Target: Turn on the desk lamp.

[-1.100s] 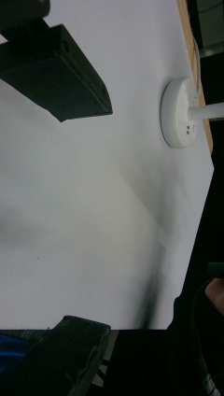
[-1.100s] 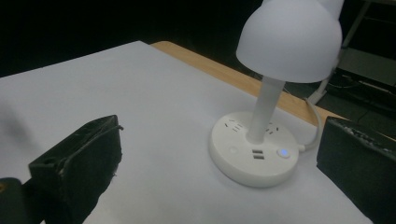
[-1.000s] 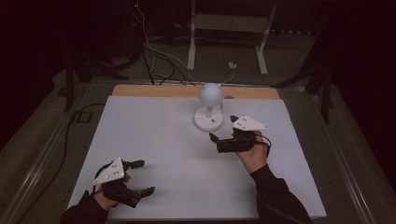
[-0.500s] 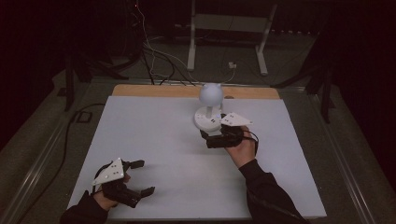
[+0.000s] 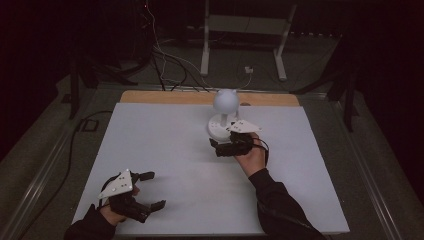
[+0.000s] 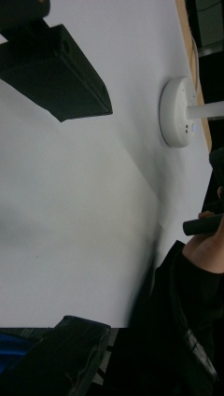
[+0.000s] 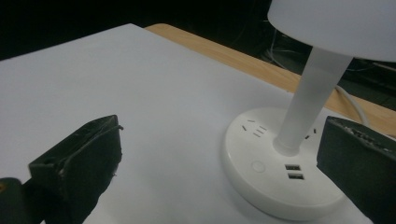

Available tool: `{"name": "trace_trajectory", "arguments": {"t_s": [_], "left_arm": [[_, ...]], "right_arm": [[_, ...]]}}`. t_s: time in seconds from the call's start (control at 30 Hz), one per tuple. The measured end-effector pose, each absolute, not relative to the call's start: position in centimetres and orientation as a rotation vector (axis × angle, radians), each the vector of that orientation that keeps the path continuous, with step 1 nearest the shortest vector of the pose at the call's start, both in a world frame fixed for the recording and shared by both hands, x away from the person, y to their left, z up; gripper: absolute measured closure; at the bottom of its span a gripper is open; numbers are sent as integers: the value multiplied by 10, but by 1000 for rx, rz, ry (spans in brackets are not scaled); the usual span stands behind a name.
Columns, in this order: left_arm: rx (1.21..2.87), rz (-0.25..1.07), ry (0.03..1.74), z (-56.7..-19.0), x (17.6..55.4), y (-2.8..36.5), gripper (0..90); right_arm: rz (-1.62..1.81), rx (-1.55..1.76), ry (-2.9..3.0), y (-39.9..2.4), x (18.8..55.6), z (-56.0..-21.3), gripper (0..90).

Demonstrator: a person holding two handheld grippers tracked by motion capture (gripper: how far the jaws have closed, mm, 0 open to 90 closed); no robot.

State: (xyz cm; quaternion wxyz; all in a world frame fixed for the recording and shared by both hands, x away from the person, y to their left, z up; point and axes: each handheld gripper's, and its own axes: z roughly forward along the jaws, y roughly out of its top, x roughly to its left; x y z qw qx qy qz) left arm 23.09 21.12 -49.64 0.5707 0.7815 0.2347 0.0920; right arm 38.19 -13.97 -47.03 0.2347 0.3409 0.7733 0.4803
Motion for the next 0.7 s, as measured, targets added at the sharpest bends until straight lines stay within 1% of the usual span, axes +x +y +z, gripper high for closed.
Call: {"name": "trace_trajectory", "arguments": {"t_s": [0.33, 0.53, 0.57, 0.6, 0.7], "left_arm": [[1834, 215, 550, -496, 231, 211, 3], [1834, 214, 551, -496, 231, 211, 3], [1834, 214, 551, -496, 231, 211, 3], [1835, 215, 550, -496, 231, 211, 3], [1835, 214, 550, -496, 231, 211, 3]], "right_arm": [[1277, 893, 2141, -134, 384, -486, 0], [1251, 950, 2137, -134, 390, -496, 0], [1246, 961, 2128, -134, 391, -498, 5], [1237, 1000, 2109, -134, 393, -500, 60], [1231, 1025, 2092, -133, 394, -502, 84]]}}
